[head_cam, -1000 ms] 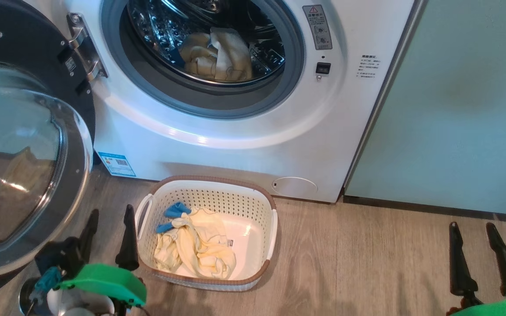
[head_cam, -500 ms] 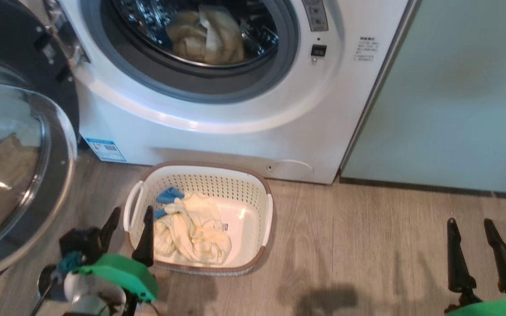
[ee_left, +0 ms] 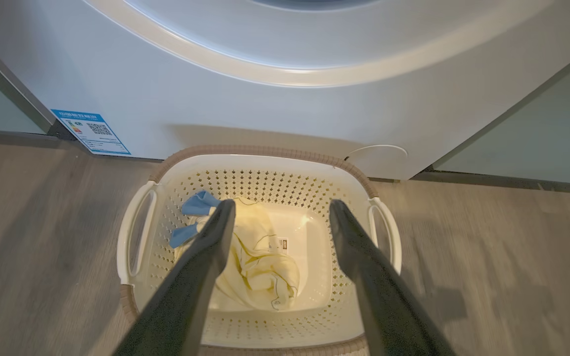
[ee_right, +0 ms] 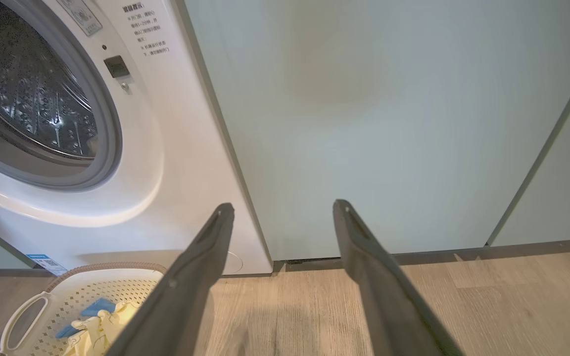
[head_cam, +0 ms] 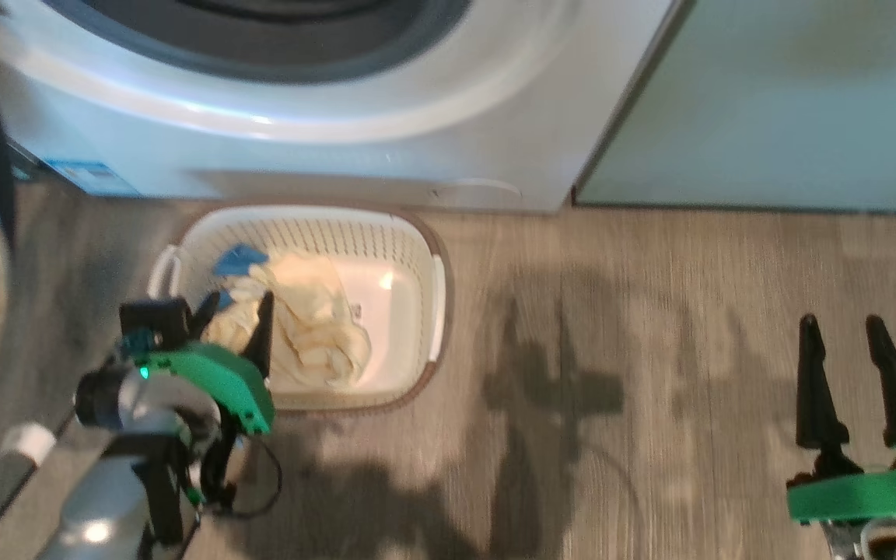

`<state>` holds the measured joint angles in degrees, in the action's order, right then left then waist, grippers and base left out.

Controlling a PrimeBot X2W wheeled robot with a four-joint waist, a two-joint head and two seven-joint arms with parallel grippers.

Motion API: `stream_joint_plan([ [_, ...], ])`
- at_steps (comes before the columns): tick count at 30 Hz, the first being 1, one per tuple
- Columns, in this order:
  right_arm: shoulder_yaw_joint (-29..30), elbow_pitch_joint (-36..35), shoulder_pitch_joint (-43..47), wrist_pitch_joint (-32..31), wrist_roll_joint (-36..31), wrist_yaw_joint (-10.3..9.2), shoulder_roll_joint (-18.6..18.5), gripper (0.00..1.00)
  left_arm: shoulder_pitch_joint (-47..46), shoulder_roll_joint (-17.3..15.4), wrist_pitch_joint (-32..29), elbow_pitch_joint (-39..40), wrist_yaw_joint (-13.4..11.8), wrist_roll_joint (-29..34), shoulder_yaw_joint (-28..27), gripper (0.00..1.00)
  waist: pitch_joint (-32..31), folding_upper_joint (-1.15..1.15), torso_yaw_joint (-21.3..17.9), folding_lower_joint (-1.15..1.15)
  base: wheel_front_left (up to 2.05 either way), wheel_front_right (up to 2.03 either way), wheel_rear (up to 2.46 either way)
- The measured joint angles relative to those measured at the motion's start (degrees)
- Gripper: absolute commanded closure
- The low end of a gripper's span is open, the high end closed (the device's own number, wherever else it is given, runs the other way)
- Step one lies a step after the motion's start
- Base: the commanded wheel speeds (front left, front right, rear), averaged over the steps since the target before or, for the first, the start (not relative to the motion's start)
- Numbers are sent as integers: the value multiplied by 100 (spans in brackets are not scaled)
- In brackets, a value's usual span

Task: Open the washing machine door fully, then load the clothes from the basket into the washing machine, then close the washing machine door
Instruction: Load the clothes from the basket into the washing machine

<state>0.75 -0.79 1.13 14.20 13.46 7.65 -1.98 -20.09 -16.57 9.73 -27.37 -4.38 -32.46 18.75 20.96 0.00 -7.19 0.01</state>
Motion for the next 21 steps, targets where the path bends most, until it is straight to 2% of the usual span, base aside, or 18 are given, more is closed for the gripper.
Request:
stream_joint_plan([
  [10, -101, -269, -753, 26, 367, 0, 0, 0, -1723, 20, -275, -1761, 601, -157, -2, 0, 1445, 0, -379, 0, 0, 0, 0],
  [21, -290, -547, -1236, 27, 717, 0, 0, 0, -2778, -281, -524, -2992, 934, -381, -172, 0, 2798, 0, -803, 0, 0, 0, 0],
])
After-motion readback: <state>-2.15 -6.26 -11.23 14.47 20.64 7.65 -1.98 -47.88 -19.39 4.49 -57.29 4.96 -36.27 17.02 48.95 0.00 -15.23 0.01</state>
